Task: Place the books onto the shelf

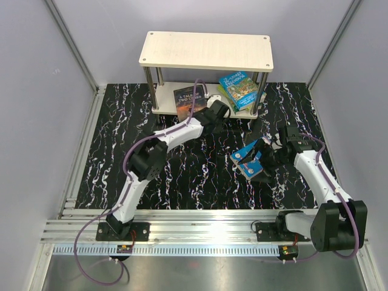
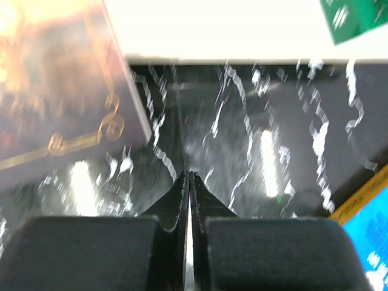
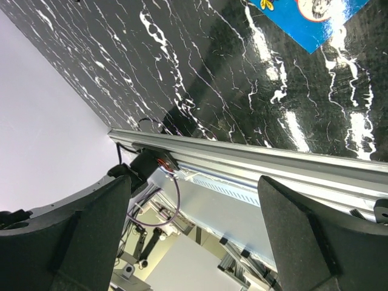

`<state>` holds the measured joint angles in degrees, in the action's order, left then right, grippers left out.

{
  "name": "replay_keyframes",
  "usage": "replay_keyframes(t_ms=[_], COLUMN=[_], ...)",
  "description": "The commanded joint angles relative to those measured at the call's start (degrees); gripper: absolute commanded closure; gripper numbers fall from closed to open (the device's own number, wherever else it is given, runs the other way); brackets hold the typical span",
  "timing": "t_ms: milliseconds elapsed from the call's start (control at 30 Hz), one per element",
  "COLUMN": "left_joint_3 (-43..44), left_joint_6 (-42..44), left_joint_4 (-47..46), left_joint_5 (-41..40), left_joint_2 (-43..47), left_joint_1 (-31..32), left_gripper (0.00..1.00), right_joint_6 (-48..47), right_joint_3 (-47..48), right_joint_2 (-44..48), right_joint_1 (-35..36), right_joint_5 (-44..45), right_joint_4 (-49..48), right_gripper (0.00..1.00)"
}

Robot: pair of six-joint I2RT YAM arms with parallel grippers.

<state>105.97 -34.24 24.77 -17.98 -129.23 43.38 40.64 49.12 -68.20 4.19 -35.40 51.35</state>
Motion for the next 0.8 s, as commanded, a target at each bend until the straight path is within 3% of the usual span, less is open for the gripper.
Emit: replay_keyframes(t_ms=[0,467,767], left_joint_3=[4.0,0.9,-4.4], left_joint_6=[-1.1,-2.9,-4.1], left_joint_4=[-2.3,-1.5,0.9], left_joint_5=[-3.4,-0.9,-2.0], left_joint_2=[-2.6,-2.4,0.7], left_joint_1=[-1.3,-12.6,-15.9], left_gripper=[1.00,1.00,1.00], right_joint_6=[-1.6,-1.6,-2.2], right_joint_3=[2.1,3.3,3.5], right_joint_2=[-1.3,-6.5,-8.0], right_joint_1=[0.1,0.1,0.1], right_joint_5=[0.9,0.1,-0.5], right_joint_4=[0.9,-1.9,-2.3], right_gripper=[0.08,0.09,0.09])
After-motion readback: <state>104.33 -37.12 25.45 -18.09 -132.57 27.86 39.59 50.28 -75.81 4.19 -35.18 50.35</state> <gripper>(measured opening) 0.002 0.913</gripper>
